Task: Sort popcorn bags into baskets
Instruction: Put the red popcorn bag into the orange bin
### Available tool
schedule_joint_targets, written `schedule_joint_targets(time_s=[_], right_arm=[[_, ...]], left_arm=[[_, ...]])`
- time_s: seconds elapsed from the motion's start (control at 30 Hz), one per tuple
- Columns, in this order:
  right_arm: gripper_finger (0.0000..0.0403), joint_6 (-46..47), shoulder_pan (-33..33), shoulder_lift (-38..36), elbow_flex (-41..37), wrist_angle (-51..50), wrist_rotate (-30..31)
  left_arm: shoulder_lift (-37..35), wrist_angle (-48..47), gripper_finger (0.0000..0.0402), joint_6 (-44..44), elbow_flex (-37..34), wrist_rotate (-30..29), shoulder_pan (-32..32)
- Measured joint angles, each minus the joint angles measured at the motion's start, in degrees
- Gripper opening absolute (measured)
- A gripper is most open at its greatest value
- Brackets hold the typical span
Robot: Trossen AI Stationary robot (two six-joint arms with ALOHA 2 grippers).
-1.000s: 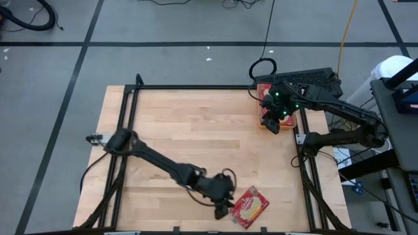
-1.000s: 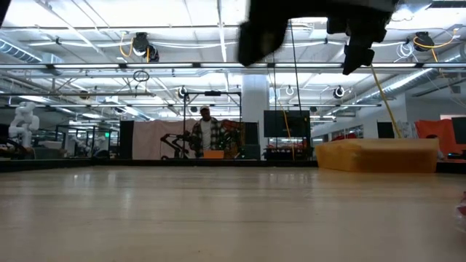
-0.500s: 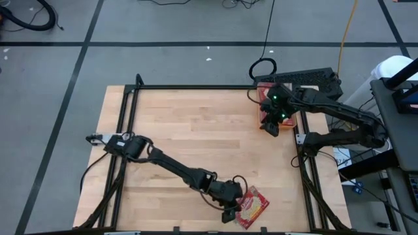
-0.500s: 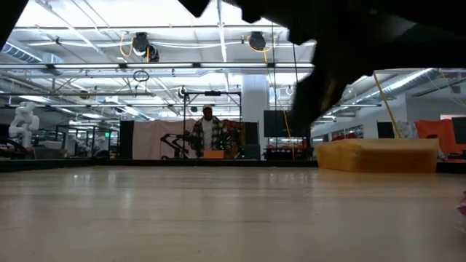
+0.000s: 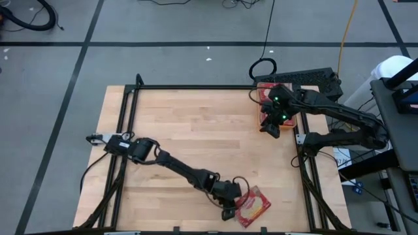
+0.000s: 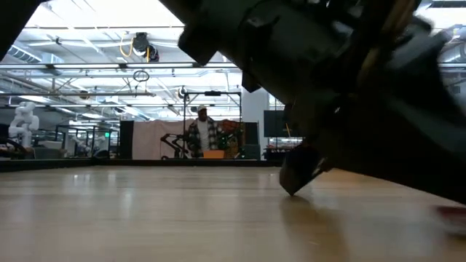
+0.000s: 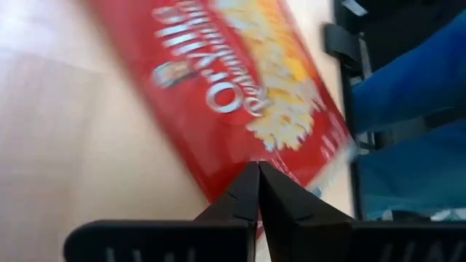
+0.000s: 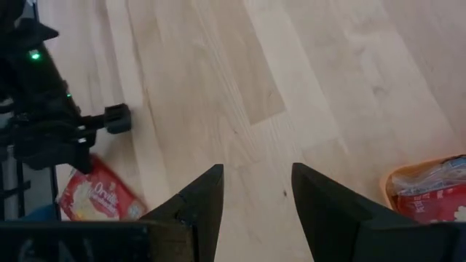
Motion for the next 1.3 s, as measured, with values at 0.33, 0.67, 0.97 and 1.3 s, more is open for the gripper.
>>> schedule_joint_targets(time_s=[0.33,0.67,0.97,1.3], right_arm=[[0.0153,-0.1,0.0,-0.3,0.0,0.0,0.0],[0.0158,8.5,0.6,-0.3,-5.4,2.5,-3.1],[0.0193,33.4,10.8,-0.3,-11.7,21.2,-6.3],[0.0199,74.7,28.2,1.1,-20.8,40.5,13.4]], left_arm=[[-7.3,-27.9,0.0007,10.6,-0.2,0.4,8.3],[-18.2,-47.5,0.0007,17.9,-0.5,-7.2,17.7],[-22.6,-55.9,0.0014,24.2,-1.0,-7.8,20.4],[-22.3,-42.9,0.0016,29.6,-13.6,2.5,21.4]])
